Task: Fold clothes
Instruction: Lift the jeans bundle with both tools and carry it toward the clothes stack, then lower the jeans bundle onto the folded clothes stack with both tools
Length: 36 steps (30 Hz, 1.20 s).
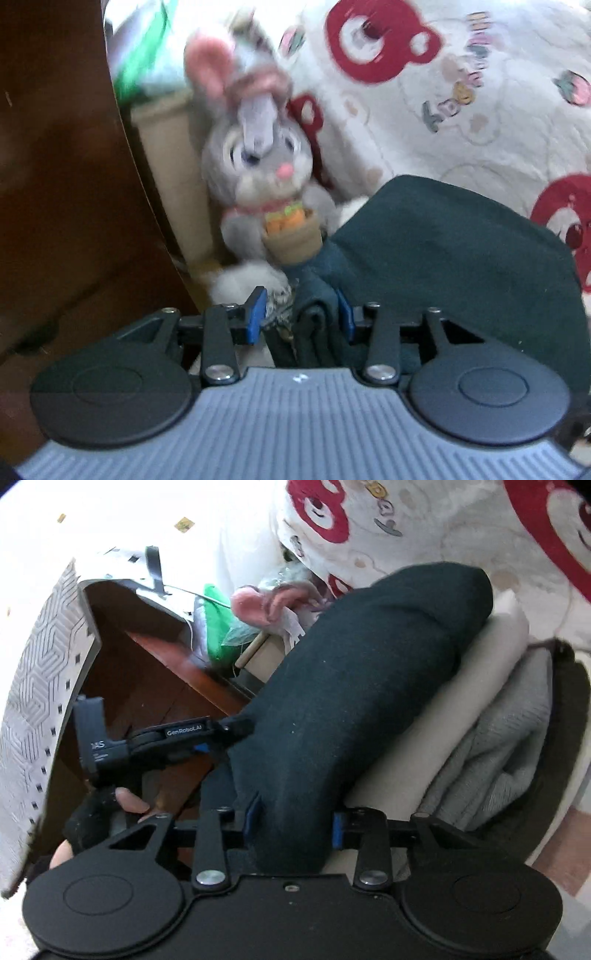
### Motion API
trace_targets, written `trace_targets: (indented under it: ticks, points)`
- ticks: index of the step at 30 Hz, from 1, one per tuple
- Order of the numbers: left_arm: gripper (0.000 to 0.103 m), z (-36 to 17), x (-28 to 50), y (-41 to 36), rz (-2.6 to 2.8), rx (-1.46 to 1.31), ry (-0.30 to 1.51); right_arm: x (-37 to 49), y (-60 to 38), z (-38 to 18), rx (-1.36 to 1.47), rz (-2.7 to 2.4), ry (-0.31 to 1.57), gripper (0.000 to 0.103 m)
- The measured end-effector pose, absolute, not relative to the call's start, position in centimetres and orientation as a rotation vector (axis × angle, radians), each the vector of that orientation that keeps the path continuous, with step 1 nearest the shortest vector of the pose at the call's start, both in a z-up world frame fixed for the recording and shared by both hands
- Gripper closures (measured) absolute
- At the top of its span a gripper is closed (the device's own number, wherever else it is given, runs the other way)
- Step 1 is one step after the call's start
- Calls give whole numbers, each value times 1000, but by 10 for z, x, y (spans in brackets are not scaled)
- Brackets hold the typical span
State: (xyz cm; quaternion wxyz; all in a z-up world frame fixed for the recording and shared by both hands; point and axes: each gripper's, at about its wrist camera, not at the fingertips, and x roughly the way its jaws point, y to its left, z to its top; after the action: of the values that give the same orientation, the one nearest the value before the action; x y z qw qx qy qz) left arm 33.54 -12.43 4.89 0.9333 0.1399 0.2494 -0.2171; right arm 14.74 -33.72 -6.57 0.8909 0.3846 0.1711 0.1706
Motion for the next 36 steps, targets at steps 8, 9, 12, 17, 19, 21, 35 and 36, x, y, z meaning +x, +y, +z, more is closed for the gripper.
trace_targets:
  ticks: [8, 9, 12, 17, 19, 21, 35, 36]
  points:
    - [66, 60, 313, -135, -639, 401, 469, 141, -334, -60, 766, 338, 379, 61]
    - [68, 48, 317, -138, -609, 425, 491, 141, -335, -59, 771, 339, 384, 59]
    - [69, 20, 325, -139, -578, 429, 516, 130, -350, -59, 781, 358, 407, 55]
    - [68, 13, 340, -117, -585, 325, 537, 102, -407, -49, 842, 249, 309, 55]
    - [68, 11, 344, -115, -598, 306, 540, 98, -431, -47, 881, 192, 279, 56]
    - [68, 8, 345, -116, -606, 304, 524, 102, -445, -48, 910, 164, 279, 56]
    - [69, 6, 343, -121, -586, 289, 531, 169, -437, -41, 808, 136, 259, 68]
    - [69, 5, 344, -121, -581, 280, 536, 170, -439, -35, 770, 125, 256, 79]
